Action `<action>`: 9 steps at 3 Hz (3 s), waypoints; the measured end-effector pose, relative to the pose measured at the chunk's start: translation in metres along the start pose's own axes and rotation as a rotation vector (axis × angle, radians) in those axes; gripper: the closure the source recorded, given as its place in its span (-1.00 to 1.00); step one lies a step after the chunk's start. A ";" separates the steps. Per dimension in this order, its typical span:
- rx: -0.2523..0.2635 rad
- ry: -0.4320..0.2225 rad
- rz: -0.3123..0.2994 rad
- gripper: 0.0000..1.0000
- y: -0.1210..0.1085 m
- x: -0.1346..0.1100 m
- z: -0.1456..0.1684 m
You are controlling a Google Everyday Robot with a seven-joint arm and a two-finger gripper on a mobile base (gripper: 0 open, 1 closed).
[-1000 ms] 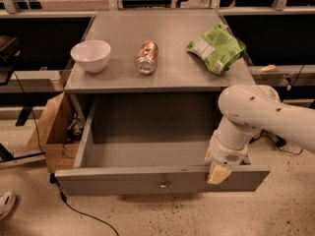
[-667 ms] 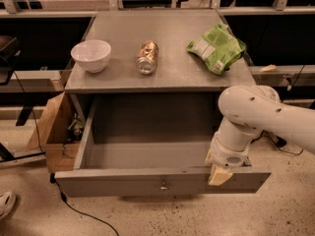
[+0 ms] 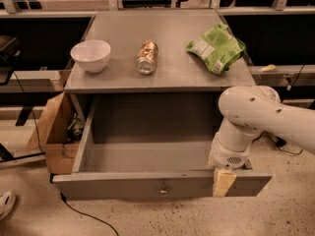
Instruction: Open top drawer
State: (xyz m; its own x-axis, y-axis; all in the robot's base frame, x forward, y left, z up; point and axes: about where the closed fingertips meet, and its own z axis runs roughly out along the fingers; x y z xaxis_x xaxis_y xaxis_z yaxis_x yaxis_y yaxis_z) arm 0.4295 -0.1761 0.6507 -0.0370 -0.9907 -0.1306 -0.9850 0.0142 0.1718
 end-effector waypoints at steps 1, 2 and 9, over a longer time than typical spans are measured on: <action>0.000 0.000 0.000 -1.00 0.000 0.000 0.000; 0.000 0.000 0.000 -1.00 0.000 0.000 0.000; -0.034 -0.043 0.027 1.00 0.062 0.031 0.017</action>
Offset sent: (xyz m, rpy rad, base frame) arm 0.0000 0.0000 0.0000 0.0000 0.0000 0.0000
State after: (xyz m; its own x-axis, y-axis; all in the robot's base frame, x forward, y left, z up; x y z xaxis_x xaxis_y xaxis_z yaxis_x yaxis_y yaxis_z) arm 0.3641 -0.2037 0.6403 -0.0715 -0.9834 -0.1668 -0.9774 0.0357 0.2084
